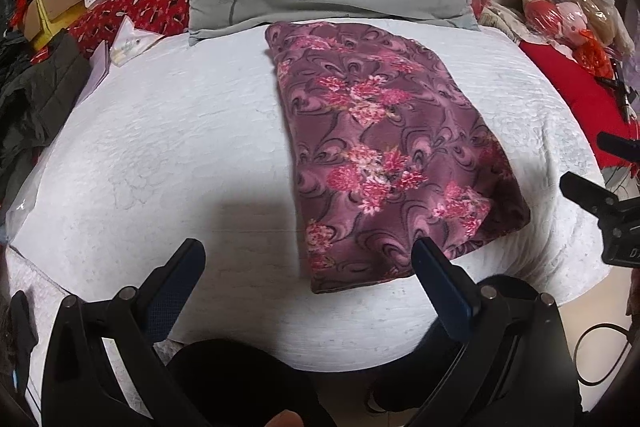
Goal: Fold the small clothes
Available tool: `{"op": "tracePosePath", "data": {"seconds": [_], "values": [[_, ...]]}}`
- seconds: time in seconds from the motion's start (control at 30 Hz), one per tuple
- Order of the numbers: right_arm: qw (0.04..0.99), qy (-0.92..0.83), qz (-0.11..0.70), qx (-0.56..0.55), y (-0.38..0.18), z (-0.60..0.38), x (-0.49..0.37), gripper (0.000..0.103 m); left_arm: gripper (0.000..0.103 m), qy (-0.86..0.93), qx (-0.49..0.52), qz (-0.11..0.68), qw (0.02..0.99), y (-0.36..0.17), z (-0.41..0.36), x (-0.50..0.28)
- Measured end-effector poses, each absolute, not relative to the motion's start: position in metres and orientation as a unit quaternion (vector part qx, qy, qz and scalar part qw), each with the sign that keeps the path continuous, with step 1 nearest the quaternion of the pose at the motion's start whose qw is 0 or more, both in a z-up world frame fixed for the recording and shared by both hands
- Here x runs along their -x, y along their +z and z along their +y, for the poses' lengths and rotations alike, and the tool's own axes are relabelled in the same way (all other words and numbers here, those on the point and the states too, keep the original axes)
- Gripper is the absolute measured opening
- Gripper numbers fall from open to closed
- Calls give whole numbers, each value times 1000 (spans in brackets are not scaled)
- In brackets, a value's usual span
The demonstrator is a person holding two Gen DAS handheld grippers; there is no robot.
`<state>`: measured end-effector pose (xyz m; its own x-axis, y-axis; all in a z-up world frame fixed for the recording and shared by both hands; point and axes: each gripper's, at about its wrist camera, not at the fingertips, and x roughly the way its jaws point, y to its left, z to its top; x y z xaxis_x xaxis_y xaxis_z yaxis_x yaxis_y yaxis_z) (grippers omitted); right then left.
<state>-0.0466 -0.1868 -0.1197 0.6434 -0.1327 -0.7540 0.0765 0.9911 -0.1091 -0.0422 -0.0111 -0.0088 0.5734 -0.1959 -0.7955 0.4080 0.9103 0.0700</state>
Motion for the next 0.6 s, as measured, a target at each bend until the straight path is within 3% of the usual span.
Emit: {"op": "tracePosePath", "data": {"seconds": [0.6], "values": [[906,-60,418,22,-118,-189,54,102,103,-188,-119,430,875,-4,-20,51]]}}
